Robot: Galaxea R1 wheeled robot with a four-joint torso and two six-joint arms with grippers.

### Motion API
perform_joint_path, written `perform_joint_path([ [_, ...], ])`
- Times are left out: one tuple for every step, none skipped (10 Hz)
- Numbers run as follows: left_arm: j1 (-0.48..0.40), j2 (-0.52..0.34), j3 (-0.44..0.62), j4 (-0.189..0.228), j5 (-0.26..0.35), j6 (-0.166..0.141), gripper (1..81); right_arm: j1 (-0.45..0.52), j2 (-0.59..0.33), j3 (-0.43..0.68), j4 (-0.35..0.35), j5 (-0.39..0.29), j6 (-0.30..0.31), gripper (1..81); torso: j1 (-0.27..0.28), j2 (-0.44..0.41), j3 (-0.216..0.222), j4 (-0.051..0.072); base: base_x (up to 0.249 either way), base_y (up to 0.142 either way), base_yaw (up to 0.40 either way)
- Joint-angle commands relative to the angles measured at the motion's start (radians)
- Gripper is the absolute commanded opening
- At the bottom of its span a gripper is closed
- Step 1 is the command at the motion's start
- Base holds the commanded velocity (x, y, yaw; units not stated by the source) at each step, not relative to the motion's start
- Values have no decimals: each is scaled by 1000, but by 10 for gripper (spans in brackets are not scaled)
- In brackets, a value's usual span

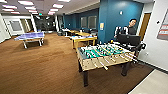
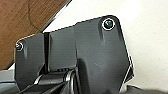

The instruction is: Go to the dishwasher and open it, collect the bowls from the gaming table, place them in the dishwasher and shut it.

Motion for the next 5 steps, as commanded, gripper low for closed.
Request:
perform_joint_path([
  [-45, -2, -2, -5, 52, 2, 811, 51, -2, 1, -6, -42, -1, 811, 0, 0, 0, 0, 0, 0, 217],
  [-45, -3, -2, -5, 52, 2, 811, 51, -2, 1, -6, -36, -3, 811, 0, 0, 0, 0, 0, 0, 214],
  [-44, -2, -2, -5, 52, 2, 811, 51, -2, 1, -6, -36, -3, 811, 0, 0, 0, 0, 0, 0, 213],
  [-44, -2, -2, -5, 52, 0, 811, 51, -2, 1, -6, -36, -3, 811, 0, 0, 0, 0, 0, 0, 209],
  [-42, -2, -2, -5, 52, 2, 811, 51, -3, 1, -6, -36, -3, 811, 0, 0, 0, 0, 0, 0, 208],
])
